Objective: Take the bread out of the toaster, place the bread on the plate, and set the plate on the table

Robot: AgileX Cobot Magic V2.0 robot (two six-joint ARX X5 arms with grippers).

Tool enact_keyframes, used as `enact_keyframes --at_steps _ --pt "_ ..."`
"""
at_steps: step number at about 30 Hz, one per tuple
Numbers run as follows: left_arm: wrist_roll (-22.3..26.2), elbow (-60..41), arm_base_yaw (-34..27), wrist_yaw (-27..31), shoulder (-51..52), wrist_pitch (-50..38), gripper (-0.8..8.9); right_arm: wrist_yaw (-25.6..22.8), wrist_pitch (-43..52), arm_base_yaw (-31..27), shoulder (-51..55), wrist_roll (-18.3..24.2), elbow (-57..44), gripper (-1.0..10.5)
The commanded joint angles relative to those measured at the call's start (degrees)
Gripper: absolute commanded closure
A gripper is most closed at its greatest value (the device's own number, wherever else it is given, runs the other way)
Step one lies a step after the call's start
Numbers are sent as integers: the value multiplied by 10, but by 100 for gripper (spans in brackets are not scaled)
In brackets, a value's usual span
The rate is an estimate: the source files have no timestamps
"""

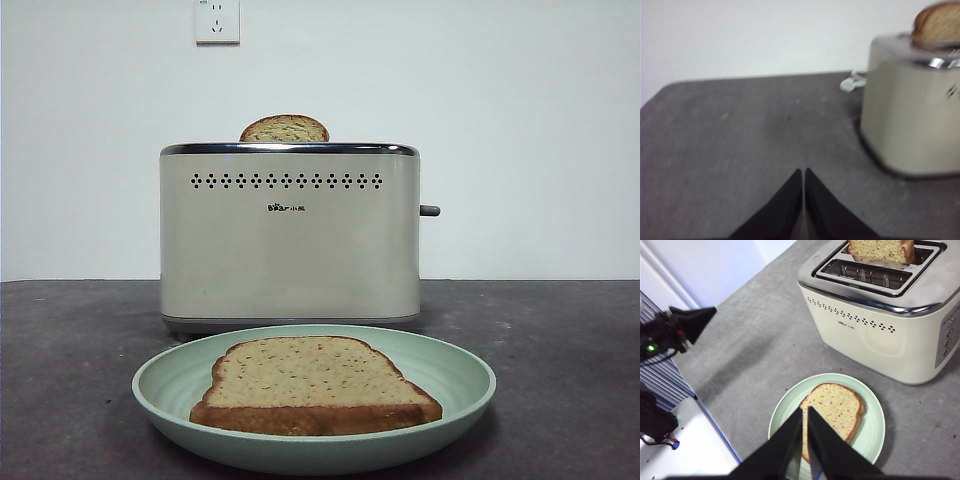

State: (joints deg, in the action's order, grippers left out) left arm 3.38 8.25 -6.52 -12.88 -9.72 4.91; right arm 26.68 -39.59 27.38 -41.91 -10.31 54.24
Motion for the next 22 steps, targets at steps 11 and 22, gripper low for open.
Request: enact_keyframes --at_steps 11,22 --pt "-33 -63 -2 15 96 18 806 -2 6 3 -2 5 10 943" --pt "-56 -79 -2 14 95 41 806 -2 6 3 -2 5 10 943"
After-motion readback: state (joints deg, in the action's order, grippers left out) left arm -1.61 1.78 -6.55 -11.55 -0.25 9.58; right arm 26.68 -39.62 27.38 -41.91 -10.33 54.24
